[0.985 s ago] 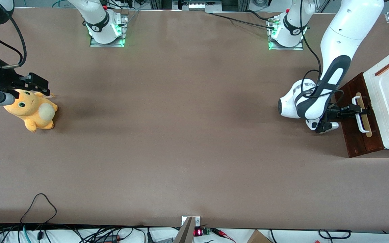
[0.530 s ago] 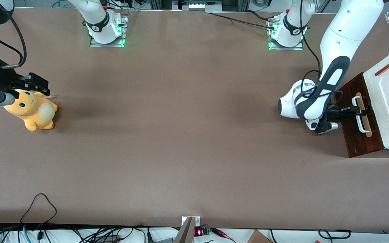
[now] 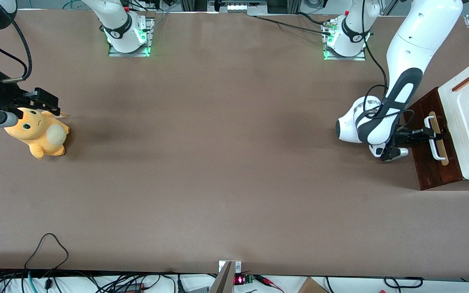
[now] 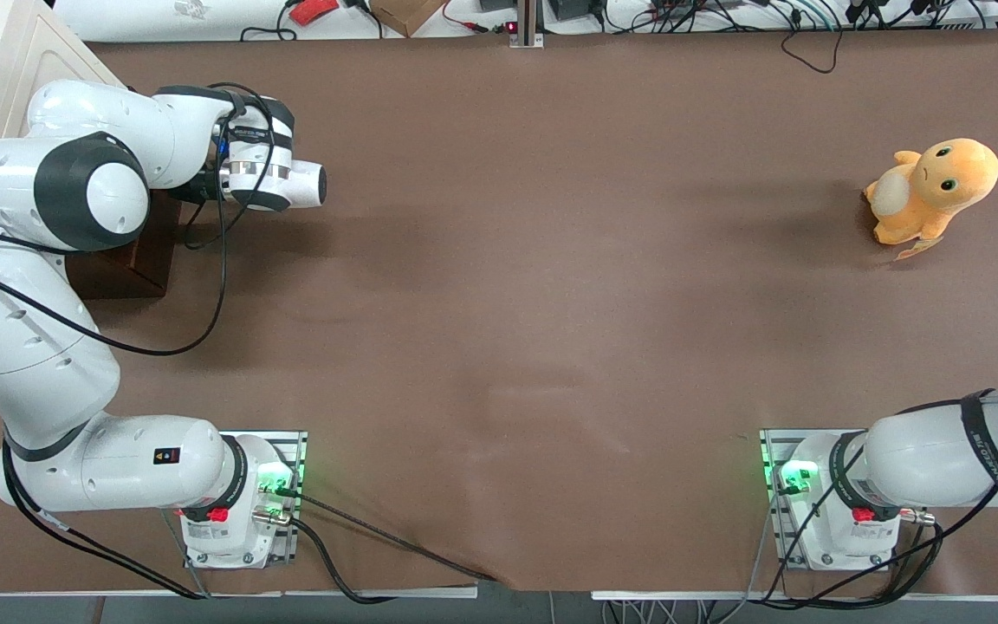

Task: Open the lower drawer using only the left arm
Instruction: 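Close the left gripper around the white drawer handle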

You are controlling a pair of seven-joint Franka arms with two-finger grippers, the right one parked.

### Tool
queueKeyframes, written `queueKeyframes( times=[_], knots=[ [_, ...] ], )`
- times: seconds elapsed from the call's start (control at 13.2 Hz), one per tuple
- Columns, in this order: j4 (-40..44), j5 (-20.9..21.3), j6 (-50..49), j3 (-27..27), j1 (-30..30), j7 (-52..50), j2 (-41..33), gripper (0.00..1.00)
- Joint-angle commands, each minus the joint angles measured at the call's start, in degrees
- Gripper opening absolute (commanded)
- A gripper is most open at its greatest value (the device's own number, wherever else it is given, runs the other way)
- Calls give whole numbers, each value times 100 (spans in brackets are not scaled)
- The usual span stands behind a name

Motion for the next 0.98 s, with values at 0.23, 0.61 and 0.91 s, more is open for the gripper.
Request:
queueKeyframes(
  times=[0.23,0.61,0.91],
  knots=[
    [109,149,50,54,-3,138,74,20],
    [109,149,33,54,-47,130,39,0],
    [101,105,-28,-51,-248,103,4,0]
  ],
)
